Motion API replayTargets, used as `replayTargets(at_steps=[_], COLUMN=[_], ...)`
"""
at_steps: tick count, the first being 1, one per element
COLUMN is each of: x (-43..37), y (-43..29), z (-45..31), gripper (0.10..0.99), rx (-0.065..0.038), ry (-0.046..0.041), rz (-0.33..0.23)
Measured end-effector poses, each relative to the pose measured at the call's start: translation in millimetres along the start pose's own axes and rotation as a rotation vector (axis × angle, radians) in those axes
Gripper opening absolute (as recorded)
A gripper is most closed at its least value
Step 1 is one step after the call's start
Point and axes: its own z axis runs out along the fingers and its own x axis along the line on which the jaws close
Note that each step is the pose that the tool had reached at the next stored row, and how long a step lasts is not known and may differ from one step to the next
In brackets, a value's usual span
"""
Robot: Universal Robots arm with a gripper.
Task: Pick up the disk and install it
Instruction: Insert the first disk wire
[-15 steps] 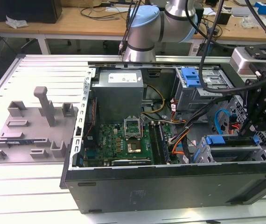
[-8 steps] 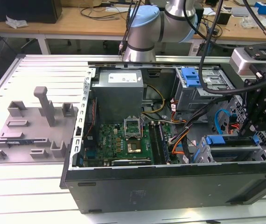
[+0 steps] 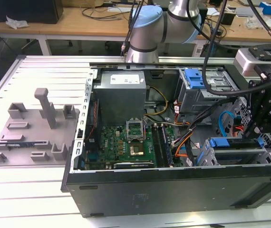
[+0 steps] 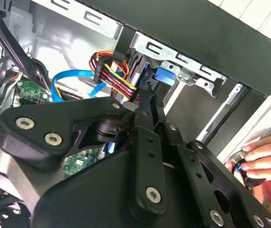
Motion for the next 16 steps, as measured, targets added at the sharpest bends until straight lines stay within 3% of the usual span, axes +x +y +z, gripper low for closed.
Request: replayTargets(at_steps=[16], x=[-0.2], y=[0.2], z=[5.9], gripper=[0.169], rx=[0.000], ry=[-0.0001], rz=[-0.006])
